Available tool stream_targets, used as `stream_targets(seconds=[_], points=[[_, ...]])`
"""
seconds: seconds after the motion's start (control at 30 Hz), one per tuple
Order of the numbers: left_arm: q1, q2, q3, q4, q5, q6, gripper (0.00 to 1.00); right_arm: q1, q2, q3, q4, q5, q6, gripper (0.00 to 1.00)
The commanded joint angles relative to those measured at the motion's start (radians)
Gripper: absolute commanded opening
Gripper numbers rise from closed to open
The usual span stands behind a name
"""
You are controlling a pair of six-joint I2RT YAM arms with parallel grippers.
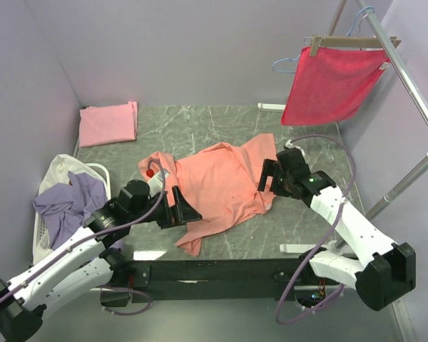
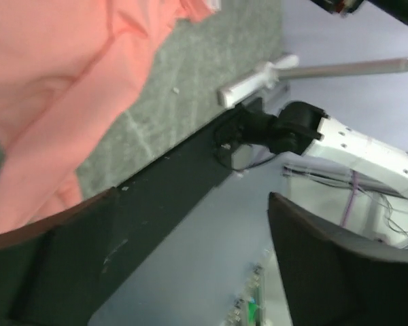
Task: Fold and stack the t-shirts
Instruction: Flatten out the tshirt
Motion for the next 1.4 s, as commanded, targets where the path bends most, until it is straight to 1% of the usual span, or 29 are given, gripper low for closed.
stream_targets(seconds=[0.0,0.03,0.07,0.1,0.13,0.17,0.2,0.23,0.27,0.3,0.33,0.37,0.43,0.47,0.53,0.63,0.7,0.8,0.9,1.03,1.17,1.23,1.27,1.3,1.33,1.37], points=[[-0.007,-0.026,0.177,-0.168,-0.224,0.032,1.00,-0.003,-0.041,0.041,0.056,0.115,0.048,1.00],[-0.008,-0.012,0.238,-0.172,-0.277,0.052,0.99,-0.003,-0.034,0.043,0.103,0.120,0.042,1.00],[-0.008,0.024,0.258,-0.166,-0.377,0.090,0.99,-0.012,0.001,0.040,0.140,0.123,0.022,1.00],[-0.007,0.051,0.278,-0.154,-0.422,0.112,0.99,-0.020,0.029,0.053,0.160,0.125,0.018,1.00],[-0.005,0.086,0.326,-0.147,-0.509,0.135,0.99,-0.029,0.063,0.072,0.190,0.128,0.011,1.00],[-0.003,0.177,0.349,-0.140,-0.628,0.189,0.99,-0.039,0.141,0.087,0.213,0.123,-0.005,1.00],[0.018,0.234,0.417,-0.140,-0.664,0.219,0.99,-0.063,0.185,0.137,0.219,0.096,-0.012,1.00],[0.032,0.356,0.455,-0.155,-0.692,0.278,0.99,-0.071,0.269,0.164,0.233,0.088,-0.016,1.00],[0.047,0.418,0.485,-0.158,-0.754,0.302,1.00,-0.077,0.307,0.217,0.237,0.079,-0.027,1.00],[0.081,0.474,0.539,-0.164,-0.770,0.319,1.00,-0.083,0.341,0.242,0.262,0.038,-0.039,1.00],[0.099,0.567,0.554,-0.154,-0.775,0.334,0.99,-0.080,0.391,0.257,0.277,0.005,-0.047,1.00],[0.118,0.601,0.567,-0.141,-0.757,0.354,0.99,-0.080,0.413,0.294,0.283,-0.018,-0.056,0.99],[0.157,0.666,0.565,-0.086,-0.738,0.363,0.99,-0.065,0.468,0.322,0.315,-0.138,-0.073,0.92],[0.173,0.683,0.559,-0.069,-0.727,0.356,0.99,-0.056,0.483,0.348,0.317,-0.171,-0.077,0.90],[0.210,0.724,0.527,-0.026,-0.715,0.354,0.99,-0.007,0.531,0.363,0.332,-0.249,-0.097,0.88],[0.256,0.776,0.510,-0.012,-0.738,0.330,0.99,0.061,0.592,0.400,0.317,-0.274,-0.108,0.85],[0.280,0.778,0.481,0.008,-0.747,0.302,0.99,0.090,0.612,0.405,0.325,-0.282,-0.102,0.85],[0.311,0.772,0.446,0.063,-0.718,0.291,1.00,0.135,0.635,0.394,0.342,-0.291,-0.093,0.85],[0.320,0.824,0.478,0.054,-0.709,0.288,1.00,0.153,0.654,0.386,0.351,-0.306,-0.081,0.84],[0.320,0.937,0.525,0.049,-0.707,0.285,0.99,0.156,0.655,0.385,0.354,-0.313,-0.090,0.84],[0.325,0.991,0.551,0.072,-0.730,0.281,0.99,0.159,0.652,0.382,0.346,-0.343,-0.104,0.82],[0.326,1.017,0.578,0.061,-0.741,0.285,0.93,0.161,0.648,0.374,0.342,-0.358,-0.107,0.77],[0.326,1.019,0.584,0.060,-0.746,0.288,0.89,0.162,0.645,0.357,0.343,-0.366,-0.107,0.73],[0.326,1.019,0.587,0.055,-0.752,0.288,0.75,0.164,0.643,0.347,0.349,-0.374,-0.108,0.62],[0.326,1.002,0.584,0.055,-0.750,0.290,0.67,0.162,0.643,0.333,0.352,-0.386,-0.102,0.58],[0.326,0.988,0.581,0.051,-0.746,0.288,0.56,0.162,0.643,0.305,0.354,-0.388,-0.098,0.52]])
